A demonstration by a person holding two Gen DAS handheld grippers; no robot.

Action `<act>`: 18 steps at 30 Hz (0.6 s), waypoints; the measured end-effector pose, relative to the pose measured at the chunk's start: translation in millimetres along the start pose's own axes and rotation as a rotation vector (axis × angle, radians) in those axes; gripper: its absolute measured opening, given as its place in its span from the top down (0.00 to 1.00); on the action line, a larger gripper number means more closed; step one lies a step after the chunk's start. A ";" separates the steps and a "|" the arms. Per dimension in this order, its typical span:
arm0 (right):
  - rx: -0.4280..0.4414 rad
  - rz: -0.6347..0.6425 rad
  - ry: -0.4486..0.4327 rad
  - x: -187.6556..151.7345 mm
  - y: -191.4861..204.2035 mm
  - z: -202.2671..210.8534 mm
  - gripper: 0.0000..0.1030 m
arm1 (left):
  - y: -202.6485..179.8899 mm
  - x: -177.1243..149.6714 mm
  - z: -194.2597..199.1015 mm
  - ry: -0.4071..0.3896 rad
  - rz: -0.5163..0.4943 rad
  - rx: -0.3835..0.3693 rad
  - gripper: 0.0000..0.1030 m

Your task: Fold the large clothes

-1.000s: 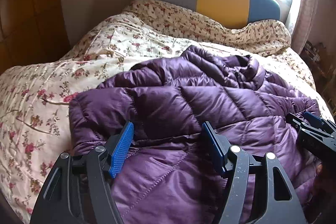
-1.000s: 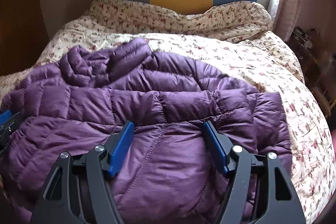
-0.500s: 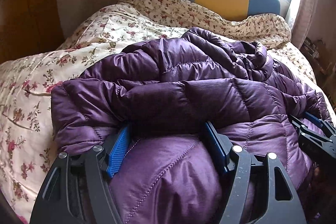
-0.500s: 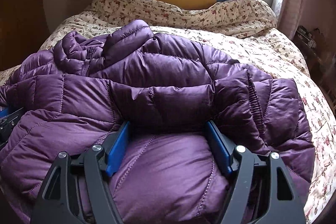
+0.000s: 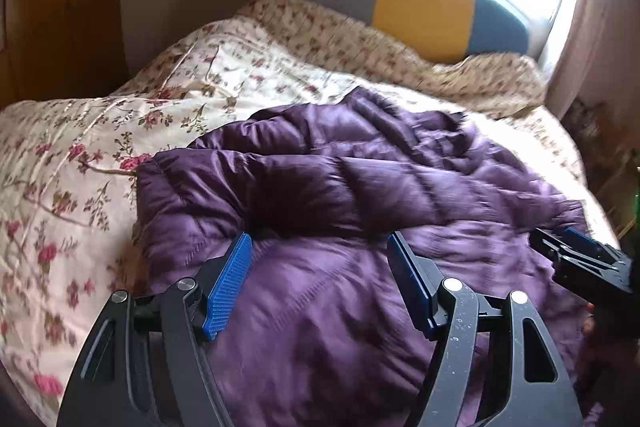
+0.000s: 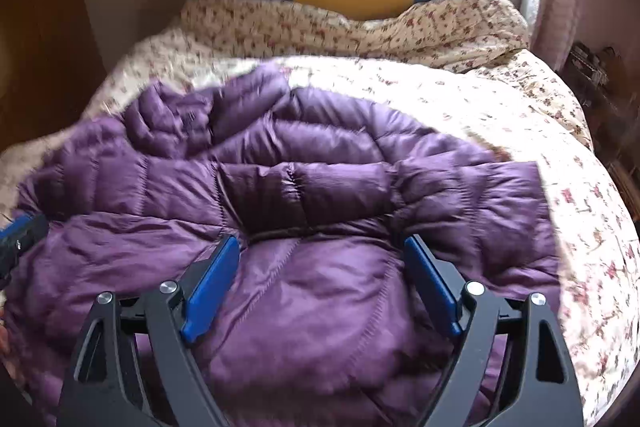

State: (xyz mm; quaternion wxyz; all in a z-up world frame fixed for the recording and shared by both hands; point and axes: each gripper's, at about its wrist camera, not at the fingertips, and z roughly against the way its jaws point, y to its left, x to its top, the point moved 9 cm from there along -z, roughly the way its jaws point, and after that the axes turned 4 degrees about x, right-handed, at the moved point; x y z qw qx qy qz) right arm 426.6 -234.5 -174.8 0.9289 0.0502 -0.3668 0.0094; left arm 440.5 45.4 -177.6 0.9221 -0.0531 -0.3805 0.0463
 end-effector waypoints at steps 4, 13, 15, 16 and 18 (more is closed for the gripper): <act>0.007 0.029 0.041 -19.3 -0.9 8.6 0.19 | -27.2 -20.7 8.4 0.020 -0.069 -0.040 0.33; -0.038 0.034 0.059 -45.1 -2.2 -24.5 0.15 | -28.5 -38.9 -21.7 0.081 -0.093 0.002 0.28; -0.037 0.033 0.056 -44.9 -2.4 -25.0 0.15 | -28.1 -37.6 -18.5 0.075 -0.089 -0.003 0.28; -0.038 0.034 0.057 -44.5 -1.9 -25.7 0.15 | -26.8 -35.7 -13.3 0.065 -0.083 -0.004 0.28; -0.042 0.038 0.060 -42.6 -1.7 -26.8 0.14 | -25.7 -36.8 0.4 0.049 -0.071 0.000 0.27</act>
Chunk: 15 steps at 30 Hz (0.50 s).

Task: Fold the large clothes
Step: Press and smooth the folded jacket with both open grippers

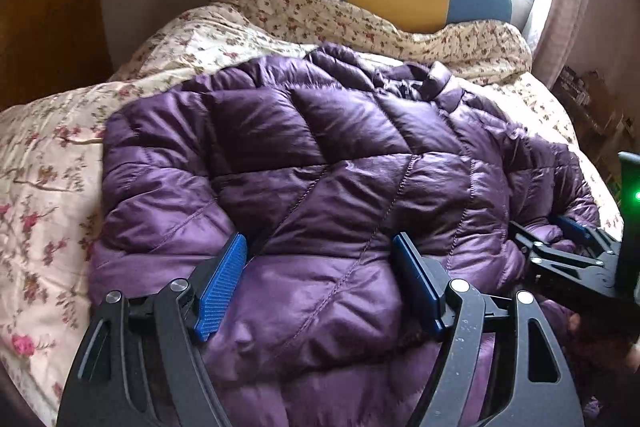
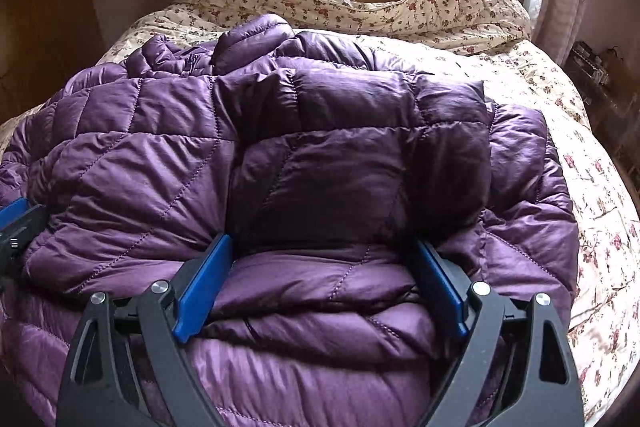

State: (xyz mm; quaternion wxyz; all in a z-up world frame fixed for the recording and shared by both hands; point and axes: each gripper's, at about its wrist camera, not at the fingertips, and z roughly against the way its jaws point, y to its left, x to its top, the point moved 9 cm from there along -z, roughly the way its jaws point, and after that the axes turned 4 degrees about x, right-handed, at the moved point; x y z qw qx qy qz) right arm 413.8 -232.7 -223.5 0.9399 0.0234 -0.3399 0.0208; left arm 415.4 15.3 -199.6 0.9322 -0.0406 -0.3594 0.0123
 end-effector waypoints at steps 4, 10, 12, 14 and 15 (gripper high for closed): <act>0.016 0.005 0.016 2.4 -1.2 9.4 0.13 | -2.5 -2.2 27.1 -0.043 -0.024 0.001 0.27; 0.062 -0.027 -0.006 1.4 -4.5 49.5 0.07 | 3.1 -10.0 64.1 -0.085 -0.027 -0.010 0.27; 0.069 -0.030 0.004 -6.5 -5.5 59.8 0.07 | 7.0 -16.4 75.5 -0.095 -0.025 -0.005 0.27; 0.062 -0.016 0.012 -17.5 -6.9 69.4 0.07 | 9.9 -23.3 83.9 -0.095 -0.018 -0.008 0.27; 0.057 -0.009 0.016 -22.6 -7.7 72.9 0.07 | 11.9 -26.9 88.7 -0.100 -0.015 -0.006 0.27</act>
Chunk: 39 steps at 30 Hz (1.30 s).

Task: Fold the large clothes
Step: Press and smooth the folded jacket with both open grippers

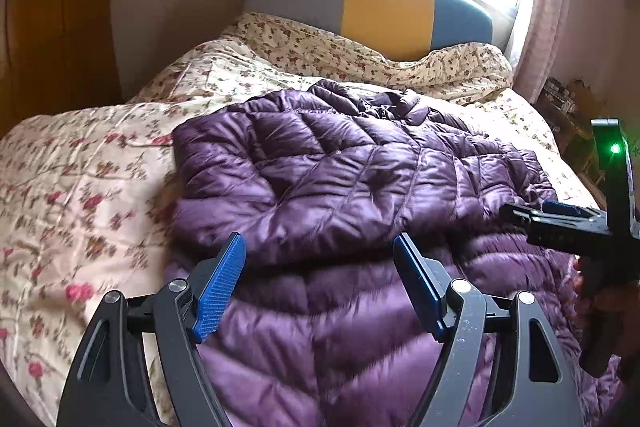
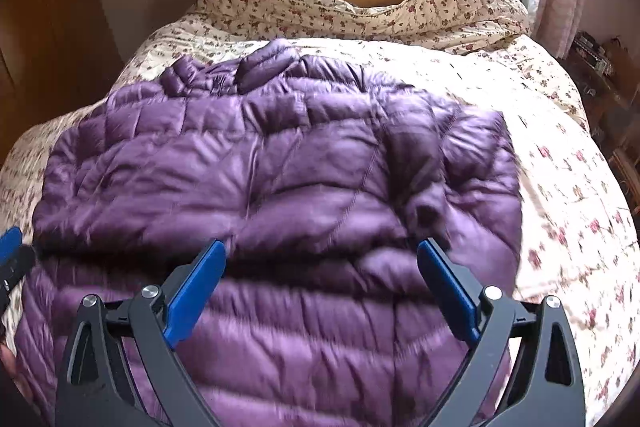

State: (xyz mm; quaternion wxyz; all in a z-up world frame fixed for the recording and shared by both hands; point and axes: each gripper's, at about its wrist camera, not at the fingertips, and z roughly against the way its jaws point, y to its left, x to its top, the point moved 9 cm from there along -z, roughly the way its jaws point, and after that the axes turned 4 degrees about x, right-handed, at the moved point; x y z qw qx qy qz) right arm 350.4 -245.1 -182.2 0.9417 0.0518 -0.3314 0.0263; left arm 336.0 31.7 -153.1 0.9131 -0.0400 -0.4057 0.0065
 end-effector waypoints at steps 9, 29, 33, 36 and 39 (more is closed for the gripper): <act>-0.038 0.018 0.073 -58.6 -23.0 30.6 0.07 | 16.1 -36.8 37.9 0.005 -0.012 0.012 0.27; 0.102 0.004 0.213 -195.0 -62.1 116.7 0.31 | 74.4 -156.7 105.1 0.161 0.067 -0.030 0.30; 0.136 0.016 0.227 -212.9 -52.7 128.9 0.47 | 72.1 -183.1 120.0 0.202 0.115 -0.091 0.42; 0.165 0.024 0.234 -221.2 -44.5 134.0 0.69 | 58.2 -193.0 129.8 0.204 0.079 -0.135 0.67; 0.182 0.053 0.217 -214.2 -33.5 144.1 0.89 | 52.0 -190.6 138.6 0.195 0.075 -0.166 0.88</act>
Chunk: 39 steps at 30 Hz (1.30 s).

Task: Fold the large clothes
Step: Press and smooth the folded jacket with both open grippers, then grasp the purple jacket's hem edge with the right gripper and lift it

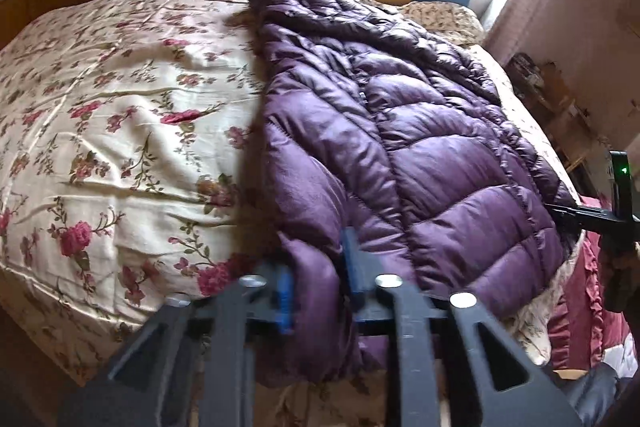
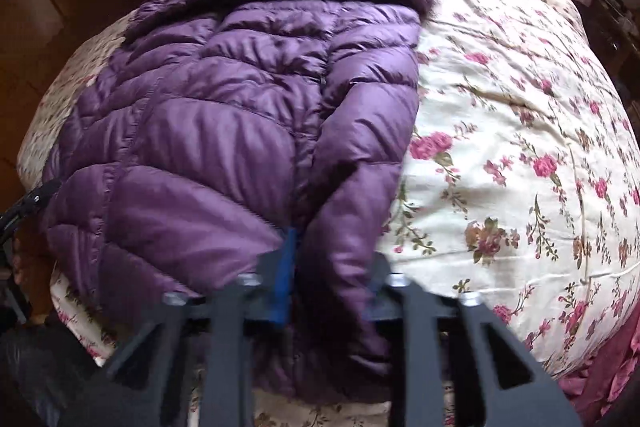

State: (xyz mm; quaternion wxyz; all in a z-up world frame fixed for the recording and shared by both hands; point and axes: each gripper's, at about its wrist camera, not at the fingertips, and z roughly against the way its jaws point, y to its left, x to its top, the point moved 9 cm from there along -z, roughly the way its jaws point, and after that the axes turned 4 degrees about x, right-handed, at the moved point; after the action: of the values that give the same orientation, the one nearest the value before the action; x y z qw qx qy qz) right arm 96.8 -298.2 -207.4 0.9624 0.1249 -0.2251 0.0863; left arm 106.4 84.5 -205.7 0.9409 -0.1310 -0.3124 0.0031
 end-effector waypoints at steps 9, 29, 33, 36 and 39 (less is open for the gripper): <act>0.011 0.105 -0.155 63.3 28.1 53.5 0.93 | -18.1 66.4 38.5 -0.128 0.000 -0.129 0.95; -0.068 0.017 -0.231 290.4 -21.4 -22.1 0.93 | 4.0 276.0 -82.2 -0.142 0.041 -0.039 0.96; -0.082 -0.033 -0.215 313.9 -37.3 -44.2 0.87 | 19.0 301.4 -112.4 -0.117 0.098 0.002 0.96; -0.084 -0.052 -0.206 325.0 -45.1 -55.5 0.78 | 25.6 311.9 -125.4 -0.105 0.124 0.016 0.94; -0.057 -0.071 -0.200 331.8 -47.4 -61.8 0.51 | 30.4 318.3 -137.6 -0.067 0.149 0.028 0.94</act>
State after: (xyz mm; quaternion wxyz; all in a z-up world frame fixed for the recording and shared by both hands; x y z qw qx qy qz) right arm 426.1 -289.6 -119.7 0.9407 0.1133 -0.3180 0.0329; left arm 445.9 108.1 -132.5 0.9289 -0.1404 -0.3327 0.0821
